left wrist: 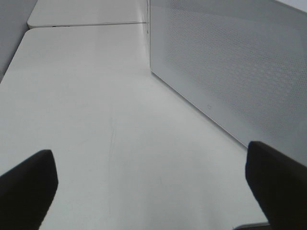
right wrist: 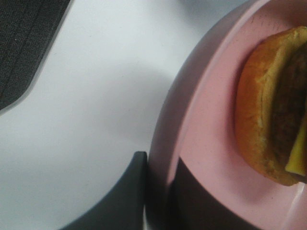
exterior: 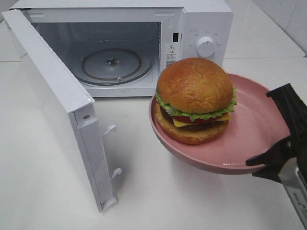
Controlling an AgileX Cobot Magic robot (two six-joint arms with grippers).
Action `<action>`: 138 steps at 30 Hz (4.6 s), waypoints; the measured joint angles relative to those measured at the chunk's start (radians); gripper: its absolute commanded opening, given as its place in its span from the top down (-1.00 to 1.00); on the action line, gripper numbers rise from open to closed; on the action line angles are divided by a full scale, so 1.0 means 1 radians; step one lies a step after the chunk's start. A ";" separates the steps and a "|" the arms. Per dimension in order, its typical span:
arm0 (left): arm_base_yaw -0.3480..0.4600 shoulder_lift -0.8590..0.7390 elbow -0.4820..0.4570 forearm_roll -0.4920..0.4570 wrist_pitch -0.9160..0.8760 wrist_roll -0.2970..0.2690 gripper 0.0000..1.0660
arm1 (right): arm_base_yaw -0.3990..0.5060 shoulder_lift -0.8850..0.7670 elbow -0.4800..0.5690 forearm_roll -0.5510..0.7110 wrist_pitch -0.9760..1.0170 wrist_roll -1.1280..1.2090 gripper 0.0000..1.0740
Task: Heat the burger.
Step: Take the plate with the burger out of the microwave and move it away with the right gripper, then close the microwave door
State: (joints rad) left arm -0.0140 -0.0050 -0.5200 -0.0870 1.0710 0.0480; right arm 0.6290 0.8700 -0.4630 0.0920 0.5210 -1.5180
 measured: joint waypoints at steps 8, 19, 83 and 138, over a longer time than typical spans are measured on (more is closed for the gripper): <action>0.000 0.000 0.000 0.000 0.000 0.000 -0.88 | 0.000 -0.115 0.025 -0.115 0.091 0.164 0.97; 0.000 0.000 0.000 0.000 0.000 0.000 -0.88 | 0.000 -0.175 0.059 -0.262 0.163 0.451 0.97; 0.000 0.000 0.000 0.000 0.000 0.000 -0.88 | 0.000 0.447 0.059 -0.980 0.211 2.493 0.93; 0.000 0.000 0.000 0.000 0.000 0.000 -0.88 | -0.059 0.514 -0.138 -0.686 0.164 2.161 -0.25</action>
State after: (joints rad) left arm -0.0140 -0.0050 -0.5200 -0.0870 1.0710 0.0480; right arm 0.5700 1.3840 -0.6010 -0.5940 0.6850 0.6430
